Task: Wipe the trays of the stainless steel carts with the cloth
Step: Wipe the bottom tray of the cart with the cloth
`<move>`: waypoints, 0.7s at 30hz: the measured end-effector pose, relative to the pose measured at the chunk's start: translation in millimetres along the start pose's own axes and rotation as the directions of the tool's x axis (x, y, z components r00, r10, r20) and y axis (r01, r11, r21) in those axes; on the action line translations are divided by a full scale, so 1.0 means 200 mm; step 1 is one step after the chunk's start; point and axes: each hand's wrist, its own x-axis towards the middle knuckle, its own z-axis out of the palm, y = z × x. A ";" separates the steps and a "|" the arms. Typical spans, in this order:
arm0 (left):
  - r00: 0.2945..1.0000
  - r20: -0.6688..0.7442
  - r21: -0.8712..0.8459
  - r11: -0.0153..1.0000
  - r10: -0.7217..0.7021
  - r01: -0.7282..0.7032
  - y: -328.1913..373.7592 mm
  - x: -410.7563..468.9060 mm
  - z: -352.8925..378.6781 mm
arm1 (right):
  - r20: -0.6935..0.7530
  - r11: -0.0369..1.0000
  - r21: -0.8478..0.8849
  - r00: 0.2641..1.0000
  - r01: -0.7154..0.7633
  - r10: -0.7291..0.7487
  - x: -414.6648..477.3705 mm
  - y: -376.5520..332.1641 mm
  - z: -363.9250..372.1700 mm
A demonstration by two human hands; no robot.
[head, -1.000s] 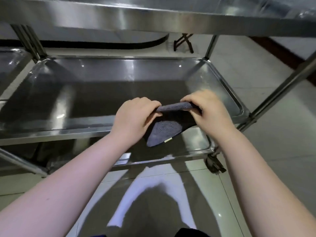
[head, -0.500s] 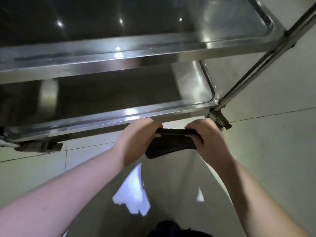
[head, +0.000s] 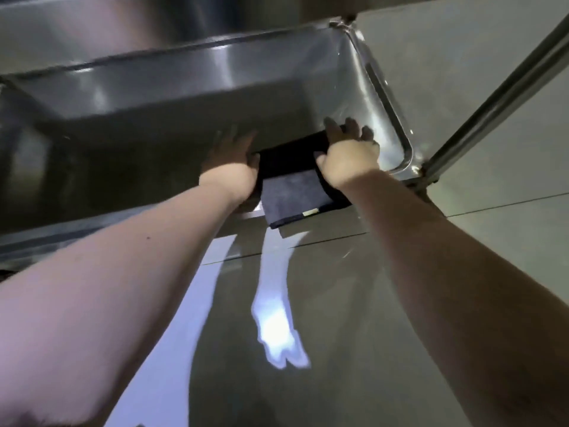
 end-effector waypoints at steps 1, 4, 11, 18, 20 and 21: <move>1.000 0.027 0.061 0.998 -0.011 0.009 -0.06 -0.01 0.05 | 0.047 0.999 0.001 0.998 0.044 -0.044 0.00 -0.04 0.08; 0.999 0.028 0.174 0.984 0.020 -0.025 -0.19 -0.01 0.16 | 0.063 0.991 -0.045 0.991 0.122 -0.120 0.02 -0.10 0.26; 1.000 0.017 0.195 0.981 0.019 -0.022 -0.24 0.04 0.22 | -0.014 0.990 -0.127 0.998 -0.067 0.066 0.32 0.36 0.16; 1.000 -0.013 0.219 0.976 -0.001 0.003 -0.21 0.05 0.24 | -0.141 0.994 -0.098 0.989 -0.051 0.037 0.34 -0.13 0.27; 0.999 -0.031 0.197 0.980 -0.026 0.031 -0.23 0.05 0.24 | -0.114 0.990 -0.103 0.988 0.096 -0.108 0.35 -0.36 0.30; 0.999 -0.036 0.180 0.983 -0.038 0.044 -0.24 0.06 0.24 | -0.099 0.986 -0.096 0.984 0.136 -0.145 0.37 -0.41 0.30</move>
